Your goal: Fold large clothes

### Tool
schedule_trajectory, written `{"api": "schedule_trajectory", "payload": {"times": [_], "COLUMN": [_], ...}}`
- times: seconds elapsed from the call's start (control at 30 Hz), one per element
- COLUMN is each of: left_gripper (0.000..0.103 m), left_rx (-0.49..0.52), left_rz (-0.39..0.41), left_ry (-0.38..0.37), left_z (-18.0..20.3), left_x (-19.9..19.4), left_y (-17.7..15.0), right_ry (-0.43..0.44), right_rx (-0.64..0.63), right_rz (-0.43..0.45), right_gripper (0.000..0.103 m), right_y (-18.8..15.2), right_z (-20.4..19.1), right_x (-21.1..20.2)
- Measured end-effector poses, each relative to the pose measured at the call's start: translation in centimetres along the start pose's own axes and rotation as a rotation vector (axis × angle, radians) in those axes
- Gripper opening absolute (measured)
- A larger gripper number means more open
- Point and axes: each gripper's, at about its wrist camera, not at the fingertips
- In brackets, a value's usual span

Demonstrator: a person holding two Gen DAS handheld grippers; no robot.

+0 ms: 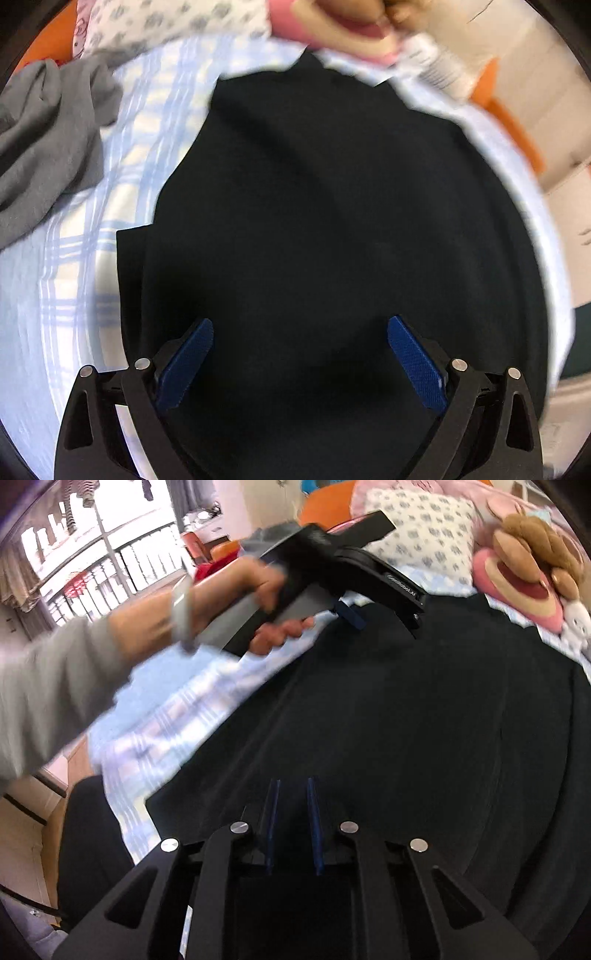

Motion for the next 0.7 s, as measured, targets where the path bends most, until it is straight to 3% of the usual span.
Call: {"api": "schedule_trajectory", "payload": {"times": [0.07, 0.17, 0.23, 0.27, 0.3, 0.37, 0.5, 0.7], "left_gripper": [0.098, 0.098, 0.098, 0.098, 0.098, 0.098, 0.098, 0.098], "left_rx": [-0.011, 0.002, 0.023, 0.029, 0.033, 0.034, 0.010, -0.087], "left_rz": [-0.016, -0.015, -0.018, -0.008, 0.008, 0.036, 0.050, 0.027], "left_ry": [-0.011, -0.008, 0.022, 0.045, 0.048, 0.051, 0.068, -0.047], "left_z": [-0.4, 0.0, 0.3, 0.5, 0.5, 0.0, -1.5, -4.2], "left_x": [1.5, 1.6, 1.0, 0.2, -0.8, -2.2, -4.2, -4.0], "left_y": [0.3, 0.6, 1.0, 1.3, 1.6, 3.0, 5.9, 8.7], "right_ry": [-0.040, -0.073, -0.101, -0.108, -0.131, -0.152, -0.142, -0.160], "right_rx": [-0.004, -0.035, -0.083, -0.127, -0.172, -0.258, -0.330, -0.287], "right_rz": [-0.014, 0.038, 0.079, 0.113, 0.156, 0.210, 0.208, 0.175], "right_gripper": [0.016, 0.015, 0.022, 0.038, 0.064, 0.081, 0.079, 0.076], "right_y": [-1.0, -1.3, -0.9, -0.7, -0.6, -0.5, -0.2, 0.2], "right_z": [0.2, -0.6, -2.1, -3.5, -5.2, -8.3, -14.1, -17.4], "right_x": [1.1, 0.7, -0.2, -1.0, -2.0, -3.2, -2.2, 2.1]}}
Point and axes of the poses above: each gripper's, at about its wrist camera, not at the fingertips, and x roughly the way its jaws point, z to its right, y to its top, and after that the axes turned 1 degree about -x, right-handed
